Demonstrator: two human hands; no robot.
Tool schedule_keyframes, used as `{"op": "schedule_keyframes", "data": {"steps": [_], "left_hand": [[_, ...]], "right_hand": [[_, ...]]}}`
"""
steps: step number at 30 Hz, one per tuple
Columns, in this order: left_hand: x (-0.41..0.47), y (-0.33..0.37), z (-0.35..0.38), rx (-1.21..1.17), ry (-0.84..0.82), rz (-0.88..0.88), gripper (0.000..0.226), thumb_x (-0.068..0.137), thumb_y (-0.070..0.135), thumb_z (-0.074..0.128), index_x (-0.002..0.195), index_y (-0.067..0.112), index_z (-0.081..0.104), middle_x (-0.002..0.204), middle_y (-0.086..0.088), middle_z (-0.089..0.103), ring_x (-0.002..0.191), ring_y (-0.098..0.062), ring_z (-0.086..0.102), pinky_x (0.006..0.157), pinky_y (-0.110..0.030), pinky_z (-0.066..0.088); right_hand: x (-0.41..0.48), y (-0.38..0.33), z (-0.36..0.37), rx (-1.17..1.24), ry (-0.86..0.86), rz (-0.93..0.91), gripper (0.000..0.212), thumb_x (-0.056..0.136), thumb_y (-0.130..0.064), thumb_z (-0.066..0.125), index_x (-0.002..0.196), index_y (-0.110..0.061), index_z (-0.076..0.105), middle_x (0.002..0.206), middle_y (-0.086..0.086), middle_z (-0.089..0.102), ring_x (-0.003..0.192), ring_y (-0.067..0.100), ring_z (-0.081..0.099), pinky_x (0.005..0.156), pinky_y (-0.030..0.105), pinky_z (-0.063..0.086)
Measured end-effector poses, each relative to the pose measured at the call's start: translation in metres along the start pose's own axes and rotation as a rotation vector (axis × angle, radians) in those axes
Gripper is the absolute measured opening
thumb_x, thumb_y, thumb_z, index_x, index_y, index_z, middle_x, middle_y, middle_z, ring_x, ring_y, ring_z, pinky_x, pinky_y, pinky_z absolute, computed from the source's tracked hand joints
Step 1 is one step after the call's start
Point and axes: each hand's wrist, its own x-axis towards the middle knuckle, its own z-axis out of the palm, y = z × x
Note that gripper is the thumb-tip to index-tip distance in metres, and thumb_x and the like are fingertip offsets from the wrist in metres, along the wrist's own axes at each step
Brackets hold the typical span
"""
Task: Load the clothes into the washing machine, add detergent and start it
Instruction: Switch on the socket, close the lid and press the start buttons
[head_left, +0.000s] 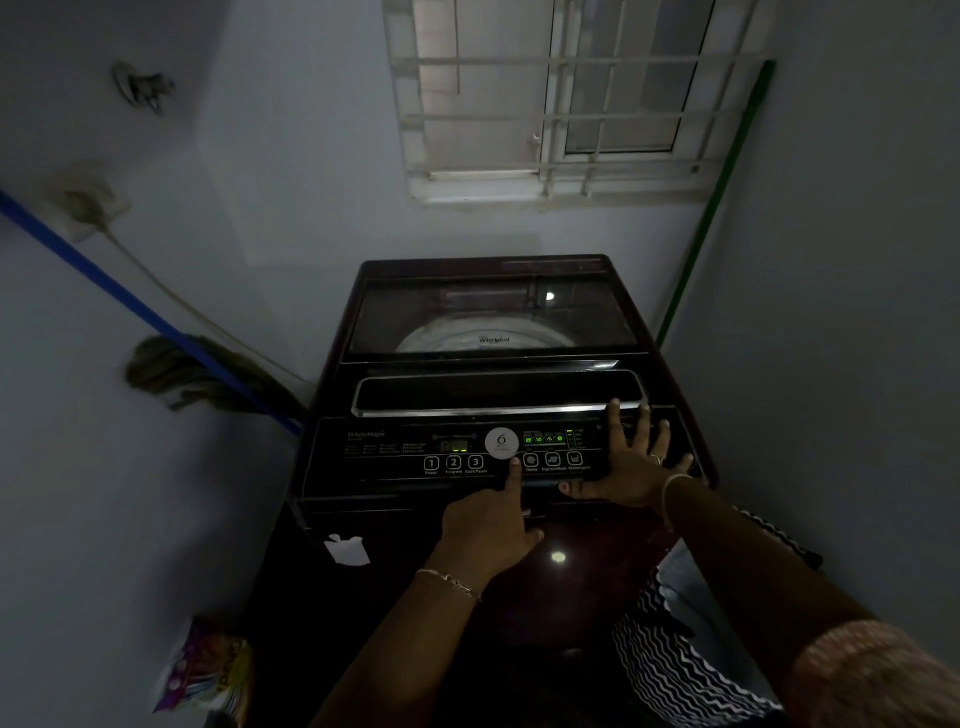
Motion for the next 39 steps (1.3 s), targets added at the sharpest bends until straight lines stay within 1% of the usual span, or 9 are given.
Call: {"op": "schedule_keyframes", "data": {"steps": [4,11,16,20,23,27,31,35,39], "left_hand": [[0.000,0.001,0.001,0.018,0.008,-0.010,0.088,0.092,0.054,0.048,0.153,0.025,-0.009,0.125,-0.009,0.059,0.112,-0.026,0.057,0.087,-0.036,0.048],[-0.002,0.002,0.002,0.018,0.031,-0.007,0.088,0.093,0.052,0.048,0.153,0.024,-0.009,0.119,-0.008,0.062,0.107,-0.023,0.060,0.082,-0.034,0.049],[-0.002,0.002,0.002,0.011,0.030,-0.008,0.088,0.093,0.052,0.049,0.153,0.025,-0.009,0.124,-0.009,0.060,0.112,-0.025,0.057,0.087,-0.036,0.047],[-0.002,0.000,0.003,0.006,0.041,0.005,0.088,0.093,0.051,0.049,0.153,0.025,-0.010,0.121,-0.008,0.061,0.110,-0.024,0.058,0.087,-0.035,0.047],[-0.001,-0.002,0.003,0.003,0.041,0.008,0.087,0.093,0.051,0.049,0.153,0.025,-0.009,0.123,-0.007,0.060,0.112,-0.024,0.057,0.088,-0.035,0.047],[0.000,-0.001,0.000,0.030,0.058,0.005,0.085,0.093,0.052,0.049,0.153,0.025,-0.004,0.125,-0.007,0.059,0.114,-0.025,0.057,0.088,-0.036,0.046],[0.000,0.004,-0.001,0.042,0.136,0.032,0.080,0.092,0.052,0.049,0.153,0.026,0.004,0.123,-0.007,0.061,0.113,-0.024,0.058,0.087,-0.035,0.046],[0.001,0.010,0.004,0.060,0.123,0.059,0.082,0.092,0.052,0.048,0.153,0.028,0.000,0.120,-0.006,0.062,0.111,-0.024,0.058,0.086,-0.035,0.046],[0.006,0.009,0.005,0.023,0.102,0.056,0.083,0.091,0.055,0.048,0.153,0.029,-0.002,0.121,-0.005,0.061,0.111,-0.023,0.058,0.086,-0.036,0.047]], "right_hand": [[0.001,0.002,0.005,0.021,0.042,-0.018,0.138,0.052,-0.080,0.068,0.139,-0.043,-0.033,0.146,0.008,-0.046,0.137,0.038,-0.034,0.107,0.068,-0.009],[0.003,0.005,0.006,0.022,0.057,-0.039,0.130,0.053,-0.080,0.067,0.138,-0.053,-0.028,0.146,0.008,-0.046,0.137,0.039,-0.035,0.106,0.069,-0.009],[0.005,0.004,0.008,-0.007,0.069,-0.030,0.130,0.052,-0.082,0.065,0.138,-0.052,-0.028,0.146,0.009,-0.045,0.137,0.040,-0.034,0.106,0.069,-0.007],[0.006,0.002,0.005,-0.044,0.036,-0.012,0.132,0.052,-0.083,0.064,0.137,-0.050,-0.032,0.144,0.011,-0.047,0.137,0.041,-0.033,0.106,0.070,-0.005],[0.006,0.002,0.003,-0.044,0.018,-0.008,0.132,0.053,-0.083,0.064,0.136,-0.050,-0.033,0.144,0.011,-0.048,0.137,0.041,-0.033,0.106,0.070,-0.006],[0.006,0.002,0.003,-0.043,0.016,-0.015,0.132,0.053,-0.083,0.064,0.135,-0.050,-0.034,0.143,0.011,-0.049,0.136,0.042,-0.034,0.105,0.070,-0.006],[0.006,0.002,0.004,-0.043,0.021,-0.010,0.132,0.053,-0.083,0.063,0.134,-0.051,-0.035,0.143,0.011,-0.049,0.136,0.041,-0.034,0.105,0.070,-0.006],[0.005,0.001,0.004,-0.041,0.026,-0.008,0.131,0.054,-0.082,0.064,0.136,-0.050,-0.033,0.144,0.010,-0.048,0.137,0.040,-0.034,0.106,0.070,-0.005],[0.005,0.002,0.003,-0.037,0.021,-0.010,0.132,0.054,-0.082,0.065,0.136,-0.049,-0.033,0.143,0.010,-0.049,0.136,0.041,-0.035,0.106,0.070,-0.006]]}}
